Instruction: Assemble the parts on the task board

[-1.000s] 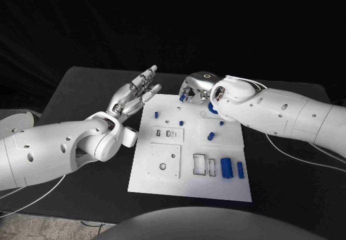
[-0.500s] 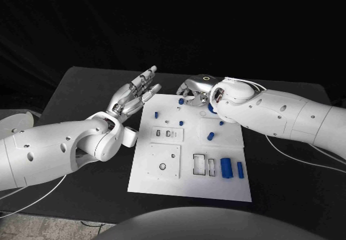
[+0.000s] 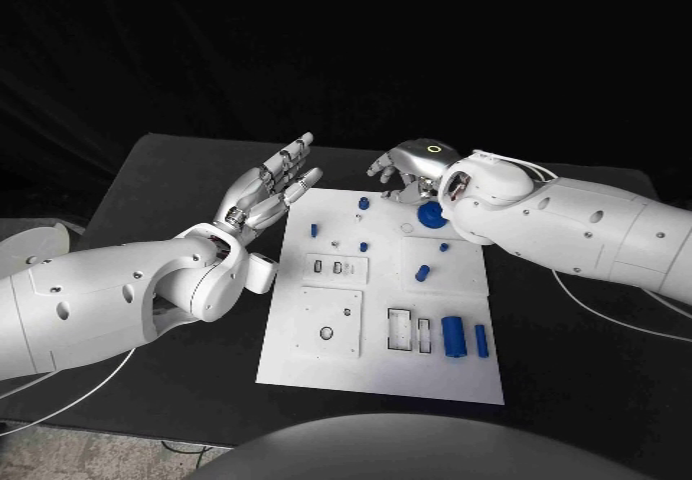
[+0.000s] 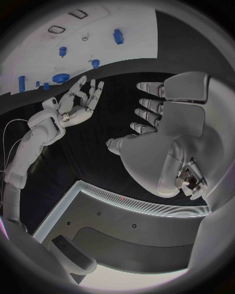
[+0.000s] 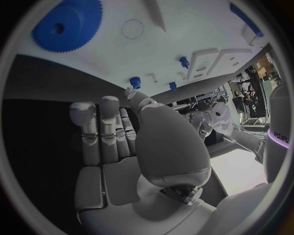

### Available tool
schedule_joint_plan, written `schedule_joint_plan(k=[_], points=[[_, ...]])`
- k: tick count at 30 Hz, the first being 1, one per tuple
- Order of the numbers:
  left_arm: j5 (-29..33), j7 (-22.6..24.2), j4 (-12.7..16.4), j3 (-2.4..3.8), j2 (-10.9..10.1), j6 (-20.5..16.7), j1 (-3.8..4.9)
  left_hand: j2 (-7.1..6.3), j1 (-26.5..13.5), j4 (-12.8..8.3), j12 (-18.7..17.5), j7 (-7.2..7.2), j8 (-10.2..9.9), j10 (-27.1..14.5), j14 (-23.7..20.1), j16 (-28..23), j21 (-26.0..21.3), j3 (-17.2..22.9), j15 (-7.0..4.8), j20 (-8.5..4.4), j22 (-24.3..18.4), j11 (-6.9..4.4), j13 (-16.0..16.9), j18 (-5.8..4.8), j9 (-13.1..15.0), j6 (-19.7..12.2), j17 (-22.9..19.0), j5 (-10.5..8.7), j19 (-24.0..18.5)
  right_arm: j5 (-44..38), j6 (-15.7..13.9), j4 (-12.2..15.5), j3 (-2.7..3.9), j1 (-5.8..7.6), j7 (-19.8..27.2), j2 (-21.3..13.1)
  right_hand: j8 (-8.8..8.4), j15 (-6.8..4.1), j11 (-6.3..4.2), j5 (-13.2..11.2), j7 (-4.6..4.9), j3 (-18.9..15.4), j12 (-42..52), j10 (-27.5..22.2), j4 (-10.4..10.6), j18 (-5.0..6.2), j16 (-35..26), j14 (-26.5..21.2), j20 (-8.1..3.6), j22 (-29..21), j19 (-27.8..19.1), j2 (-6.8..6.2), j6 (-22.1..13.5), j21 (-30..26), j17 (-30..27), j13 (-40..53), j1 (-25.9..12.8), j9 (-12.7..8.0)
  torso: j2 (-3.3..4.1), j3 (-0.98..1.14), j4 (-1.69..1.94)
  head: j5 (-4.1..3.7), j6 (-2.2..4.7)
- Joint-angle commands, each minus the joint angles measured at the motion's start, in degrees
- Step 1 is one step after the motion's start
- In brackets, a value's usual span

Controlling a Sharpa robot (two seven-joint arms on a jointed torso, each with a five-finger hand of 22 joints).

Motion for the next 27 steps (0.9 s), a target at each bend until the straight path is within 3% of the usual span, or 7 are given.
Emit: schedule_joint_plan(k=[1,5,7,8,9,13,27], points=[[0.49,0.33,0.16,0.02,0.00,0.97,-0.01,-0.03,0.53,0.00,0.29,0.35,0.34,0.01,0.03,-0.26,0.33,0.50,0.60,0.55,0.06,0.57,0.06,0.94,0.08,0.01,-0.07,0.36,-0.05,0.54,-3.73,3.30,0.07,0.67,-0.58,-2.88,0.32,-0.11,-1.02,0.25,0.22,0.17,3.14,3.87,-0.29,1.07,-3.55,-2.47,-0.03,-2.36,-2.24,0.23,1.18,-2.58,-4.28,1.43,0.62,0.08,-0.22,-0.10,-0.07,0.09,0.01],[0.59,0.24,0.22,0.00,-0.11,1.00,-0.02,-0.04,0.66,0.00,0.47,0.40,0.33,0.06,0.03,-0.26,0.36,0.52,0.77,0.60,0.08,0.73,0.09,0.95,0.08,-0.04,-0.07,0.46,-0.01,1.35,-3.29,7.30,0.06,1.01,-0.81,-6.96,0.17,-1.31,-3.39,0.00,0.47,-1.22,12.92,7.32,-1.23,1.87,-6.45,-4.46,-1.09,-5.75,-5.49,0.02,2.52,-6.77,-6.53,8.75,1.25,-0.03,-0.20,-0.10,-0.16,0.06,0.01],[0.63,0.26,0.12,0.00,-0.03,1.09,-0.02,-0.03,0.76,0.00,0.57,0.44,0.33,0.10,0.03,-0.26,0.38,0.55,0.88,0.63,0.08,0.86,0.11,0.95,0.07,-0.07,-0.07,0.55,0.00,1.63,-2.52,8.55,0.05,0.71,-1.01,-8.60,-0.43,-1.11,-4.33,0.25,0.85,-3.72,34.02,-4.65,-0.96,1.06,3.05,-0.75,-2.32,-0.39,-2.23,0.51,3.46,-2.78,5.85,29.96,0.23,-0.41,-0.23,-0.08,-0.19,-0.16,0.01],[0.65,0.28,0.03,0.00,0.04,1.14,-0.03,-0.02,0.83,-0.01,0.66,0.46,0.33,0.12,0.03,-0.26,0.39,0.57,0.94,0.65,0.09,0.95,0.12,0.95,0.07,-0.07,-0.07,0.62,0.01,1.73,-2.13,8.95,0.05,0.46,-1.21,-9.30,-0.74,-1.42,-4.32,-0.46,-0.10,-4.08,50.58,4.64,-1.20,0.03,9.38,1.91,-2.00,2.39,-0.70,0.58,2.90,-0.50,14.58,46.39,0.51,-0.62,-0.24,-0.07,-0.16,-0.32,0.01],[0.66,0.28,-0.02,0.00,0.09,1.18,-0.03,-0.01,0.88,-0.01,0.72,0.48,0.33,0.14,0.03,-0.26,0.43,0.59,0.97,0.66,0.11,1.01,0.13,0.96,0.08,-0.06,-0.07,0.66,0.04,1.78,-1.95,9.10,0.05,0.29,-1.33,-9.67,-1.01,-1.52,-4.79,-0.59,-0.69,-4.68,62.84,4.89,-1.30,0.01,15.67,3.96,-2.10,5.33,0.76,-0.07,2.53,1.90,22.78,59.63,0.58,-0.88,-0.26,-0.05,-0.13,-0.41,0.01],[0.69,0.29,-0.14,0.00,0.16,1.37,-0.07,0.01,1.06,-0.03,0.88,0.53,0.34,0.20,0.07,-0.24,0.53,0.64,1.08,0.70,0.16,1.18,0.15,0.98,0.08,-0.03,-0.05,0.83,0.15,1.49,-0.97,9.03,0.04,-0.77,-2.52,-11.34,-0.50,-2.70,-5.18,-1.46,-0.18,-5.90,79.48,25.01,1.66,-2.73,30.08,11.77,-2.17,16.65,7.72,1.51,3.07,11.85,44.63,80.18,-2.84,-0.87,-0.33,-0.06,-0.34,-0.15,0.01],[0.72,0.15,-0.29,-0.02,-0.04,1.88,-0.30,0.01,1.38,-0.02,1.02,0.54,0.32,0.26,0.32,-0.13,0.66,0.71,1.59,0.82,0.22,1.37,0.16,0.99,0.07,-0.18,0.05,1.11,0.29,-0.13,1.48,8.26,0.02,-2.16,-5.19,-13.78,-0.53,-2.92,-5.43,-1.61,-0.49,-8.55,82.78,30.50,3.85,-4.30,34.13,14.41,-2.70,24.26,12.36,1.57,3.35,18.41,51.36,84.81,-6.38,-0.98,-0.31,-0.08,-0.39,-0.22,0.01]])
